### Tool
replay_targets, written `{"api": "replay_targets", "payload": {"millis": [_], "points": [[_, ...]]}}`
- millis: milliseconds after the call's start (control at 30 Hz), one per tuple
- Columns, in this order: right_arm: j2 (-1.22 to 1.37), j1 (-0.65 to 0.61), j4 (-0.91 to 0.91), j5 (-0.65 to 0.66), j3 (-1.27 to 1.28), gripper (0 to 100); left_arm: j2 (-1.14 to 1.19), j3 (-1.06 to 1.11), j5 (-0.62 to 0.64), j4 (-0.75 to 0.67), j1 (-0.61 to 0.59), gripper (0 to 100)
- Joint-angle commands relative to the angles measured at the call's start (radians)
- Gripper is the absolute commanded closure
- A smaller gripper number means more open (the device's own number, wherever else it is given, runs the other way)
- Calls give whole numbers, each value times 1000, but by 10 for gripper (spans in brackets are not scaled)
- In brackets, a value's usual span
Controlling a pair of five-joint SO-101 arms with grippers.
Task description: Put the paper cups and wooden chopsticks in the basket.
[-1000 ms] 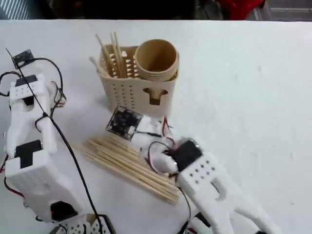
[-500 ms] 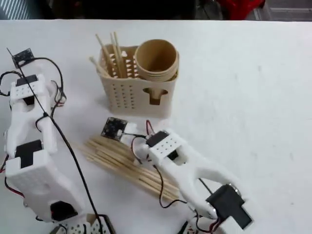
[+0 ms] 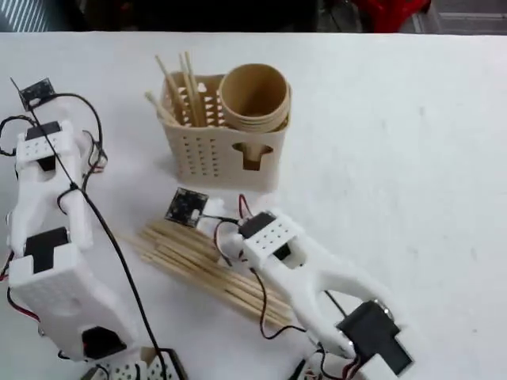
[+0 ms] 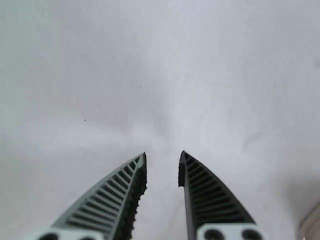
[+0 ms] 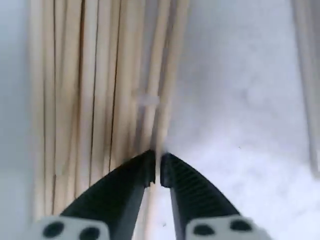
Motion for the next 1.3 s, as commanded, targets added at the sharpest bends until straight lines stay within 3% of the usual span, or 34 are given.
{"api": "replay_targets", "payload": {"millis": [0,233,367,567,833,933,1167,1267], "points": [[-183,-4,81,-15,-2,981,-4,-6,0,-14,15,880],[-607,-5,257,-69,-8,982,-4,-6,0,-14,18,880],[-650,-12,314,-112,-12,974,-4,-6,0,-14,18,880],[-395,-47,259,-72,5,814,-4,3,0,-15,18,880],[56,-47,101,-44,-91,801,-5,29,0,-58,18,880],[143,-13,99,-44,-146,820,-5,26,0,-58,19,880],[206,113,99,-44,-226,974,-5,28,0,-58,19,880],[206,122,99,-44,-229,974,-5,26,0,-58,19,880]]}}
